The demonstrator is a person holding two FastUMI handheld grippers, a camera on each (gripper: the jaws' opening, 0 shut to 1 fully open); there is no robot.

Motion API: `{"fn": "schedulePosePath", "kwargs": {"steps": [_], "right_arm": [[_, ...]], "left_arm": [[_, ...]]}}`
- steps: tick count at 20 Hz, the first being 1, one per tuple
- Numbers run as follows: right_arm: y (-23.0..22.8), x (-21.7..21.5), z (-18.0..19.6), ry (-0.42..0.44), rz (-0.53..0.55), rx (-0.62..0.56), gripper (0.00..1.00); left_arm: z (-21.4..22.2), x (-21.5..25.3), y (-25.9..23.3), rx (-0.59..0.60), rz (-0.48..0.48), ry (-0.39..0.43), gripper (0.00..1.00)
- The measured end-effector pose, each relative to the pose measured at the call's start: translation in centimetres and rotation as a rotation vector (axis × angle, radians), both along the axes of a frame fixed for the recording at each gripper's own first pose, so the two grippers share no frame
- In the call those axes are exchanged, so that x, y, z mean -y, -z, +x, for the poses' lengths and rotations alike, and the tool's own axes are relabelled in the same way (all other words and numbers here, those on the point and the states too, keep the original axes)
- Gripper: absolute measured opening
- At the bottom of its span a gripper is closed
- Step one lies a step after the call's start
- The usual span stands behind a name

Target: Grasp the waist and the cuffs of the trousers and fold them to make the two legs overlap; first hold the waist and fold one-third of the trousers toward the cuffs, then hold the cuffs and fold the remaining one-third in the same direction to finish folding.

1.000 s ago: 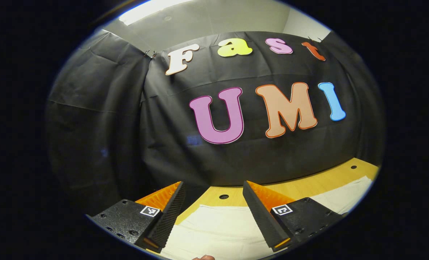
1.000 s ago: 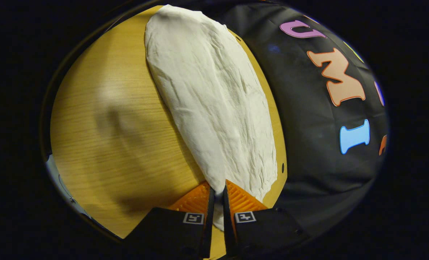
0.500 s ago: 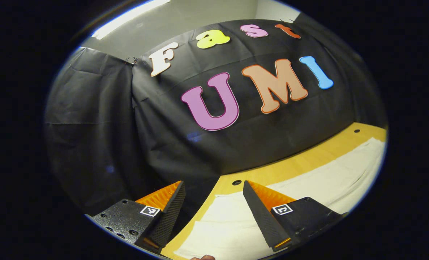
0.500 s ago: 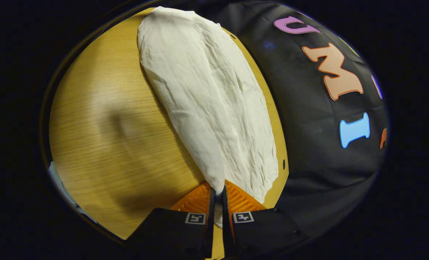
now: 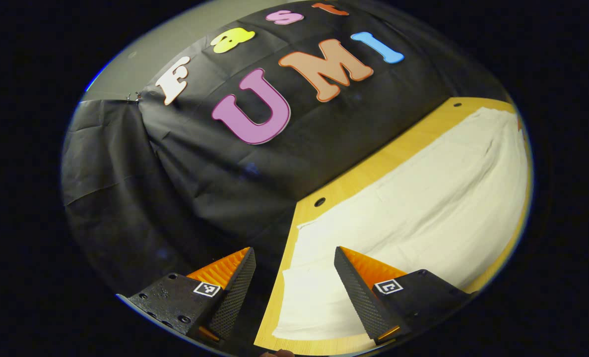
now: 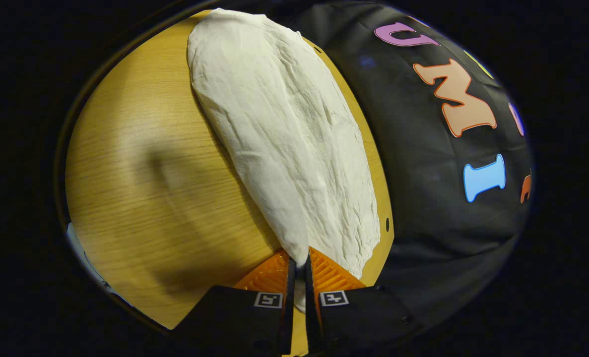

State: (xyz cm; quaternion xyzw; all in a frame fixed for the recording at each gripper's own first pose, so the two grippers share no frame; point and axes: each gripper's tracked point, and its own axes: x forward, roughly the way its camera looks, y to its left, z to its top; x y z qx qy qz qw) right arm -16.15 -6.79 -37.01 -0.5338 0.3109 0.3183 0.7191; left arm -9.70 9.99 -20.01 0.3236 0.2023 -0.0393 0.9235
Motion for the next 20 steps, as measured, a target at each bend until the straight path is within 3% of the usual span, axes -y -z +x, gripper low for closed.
{"fn": "schedulePosePath", "kwargs": {"steps": [9,15,20], "right_arm": [[-0.1,-0.2,-0.1,-0.008,-0.004,0.019,0.13],[-0.2,-0.1,0.0,-0.009,-0.009,0.029,0.13],[-0.2,-0.1,0.0,-0.009,-0.014,0.034,0.13]], "left_arm": [[-5.4,-1.9,7.0,-0.240,0.193,0.184,0.96],[-9.3,-1.5,10.6,-0.407,0.319,0.378,0.97],[-10.0,-2.2,12.2,-0.501,0.366,0.437,0.97]]}}
